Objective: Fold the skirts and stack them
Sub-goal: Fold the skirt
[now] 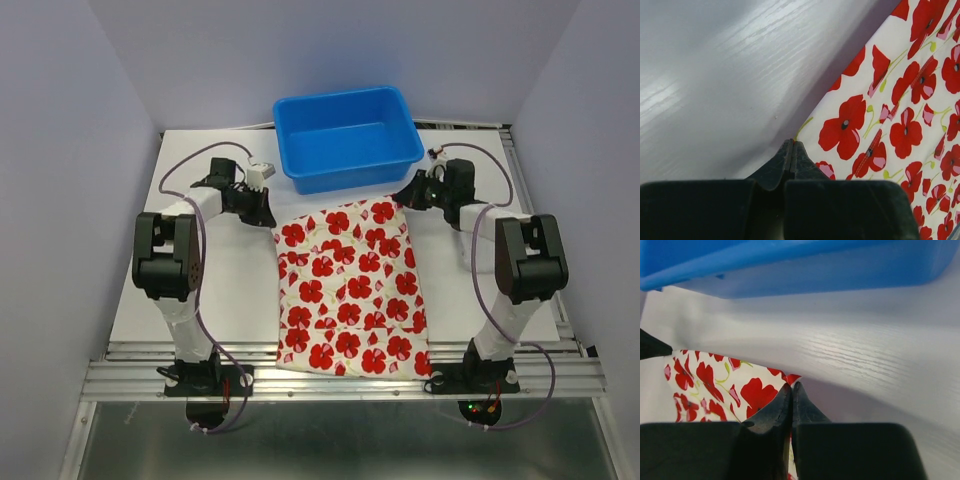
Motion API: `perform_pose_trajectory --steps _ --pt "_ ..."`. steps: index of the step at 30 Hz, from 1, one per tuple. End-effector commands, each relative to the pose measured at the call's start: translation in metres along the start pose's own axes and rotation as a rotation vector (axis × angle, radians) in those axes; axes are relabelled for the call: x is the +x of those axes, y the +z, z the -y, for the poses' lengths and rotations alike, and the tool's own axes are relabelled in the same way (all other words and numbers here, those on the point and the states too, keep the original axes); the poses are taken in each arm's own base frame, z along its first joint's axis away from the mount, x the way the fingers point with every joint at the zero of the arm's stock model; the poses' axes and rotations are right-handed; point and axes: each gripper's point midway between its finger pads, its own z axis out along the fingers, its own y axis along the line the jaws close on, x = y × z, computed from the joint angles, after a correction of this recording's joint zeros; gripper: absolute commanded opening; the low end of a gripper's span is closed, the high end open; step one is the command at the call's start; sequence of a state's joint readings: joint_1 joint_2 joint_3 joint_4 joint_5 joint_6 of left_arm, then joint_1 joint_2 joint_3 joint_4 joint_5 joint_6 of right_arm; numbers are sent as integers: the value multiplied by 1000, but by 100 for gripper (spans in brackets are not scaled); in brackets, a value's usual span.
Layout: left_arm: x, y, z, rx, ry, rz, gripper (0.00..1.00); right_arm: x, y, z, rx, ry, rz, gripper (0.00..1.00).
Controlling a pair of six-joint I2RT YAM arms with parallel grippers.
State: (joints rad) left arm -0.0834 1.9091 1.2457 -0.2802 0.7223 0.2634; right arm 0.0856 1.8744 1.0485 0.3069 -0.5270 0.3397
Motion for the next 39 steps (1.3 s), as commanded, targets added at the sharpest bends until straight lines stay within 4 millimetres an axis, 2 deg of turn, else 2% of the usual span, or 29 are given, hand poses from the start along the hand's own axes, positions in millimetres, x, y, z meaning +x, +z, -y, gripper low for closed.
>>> perform_pose_trajectory --steps 1,3,5,6,10,13,14,15,17,18,20,21,22,23,24,25,26,27,28,29,30,31,32,33,34,36,38,39 --pt "-55 -48 7 -100 211 133 0 -49 -36 -13 -31 -91 114 1" --pt "-69 -61 9 -141 263 182 0 -62 -45 -11 -27 -110 136 1" --pt "-80 -71 13 -159 320 216 0 -72 -48 -20 -52 -129 144 1" --pt "-86 -74 14 -167 336 227 0 -73 -50 -17 -50 -124 145 1" --pt "-119 -90 15 -206 415 281 0 -97 -49 -32 -107 -160 166 1" --pt "-133 -99 25 -186 473 302 0 -106 -51 -45 -164 -183 165 1" --pt "-132 -100 29 -173 488 300 0 -109 -55 -51 -182 -198 172 1" --pt "-135 -108 38 -158 522 319 0 -112 -60 -52 -191 -207 176 1" --pt "-124 -110 43 -156 593 308 0 -108 -67 -64 -244 -253 159 1" --pt "-122 -119 52 -157 640 323 0 -106 -75 -71 -262 -276 149 1" --pt "-92 -114 53 -144 713 268 0 -93 -83 -80 -318 -362 114 1" --pt "-84 -119 60 -139 756 265 0 -77 -90 -82 -334 -365 67 1" --pt "-59 -111 58 -118 763 217 0 -67 -93 -83 -355 -398 40 1" --pt "-48 -109 58 -114 819 195 0 -53 -98 -83 -391 -482 15 1" --pt "-34 -113 64 -103 846 179 0 -24 -103 -78 -401 -468 -63 3" --pt "-5 -103 66 -63 858 130 0 -17 -110 -77 -422 -621 -56 7" --pt "13 -102 69 -40 886 94 1 -1 -117 -75 -437 -676 -85 9" --pt "22 -107 74 -42 995 89 2 29 -130 -74 -466 -671 -171 10" --pt "59 -100 78 16 1010 29 12 47 -142 -76 -512 -859 -171 19" --pt "67 -100 80 25 1086 29 25 64 -153 -74 -527 -900 -209 33" --pt "76 -107 86 22 1198 32 40 89 -171 -75 -547 -877 -283 53" --pt "94 -104 86 26 1202 20 50 111 -180 -70 -544 -885 -323 73" --pt "83 -113 90 -34 1254 76 63 109 -188 -69 -488 -934 -318 78" --pt "83 -115 90 -60 1247 93 67 109 -191 -67 -458 -947 -311 80" --pt "83 -117 91 -80 1203 109 69 107 -192 -66 -428 -955 -299 84" --pt "85 -118 92 -84 1185 110 71 90 -191 -70 -374 -976 -230 84" --pt "79 -120 92 -88 1131 111 71 83 -190 -78 -401 -963 -204 81" --pt "81 -116 90 -69 1097 89 70 78 -187 -90 -431 -978 -203 78"
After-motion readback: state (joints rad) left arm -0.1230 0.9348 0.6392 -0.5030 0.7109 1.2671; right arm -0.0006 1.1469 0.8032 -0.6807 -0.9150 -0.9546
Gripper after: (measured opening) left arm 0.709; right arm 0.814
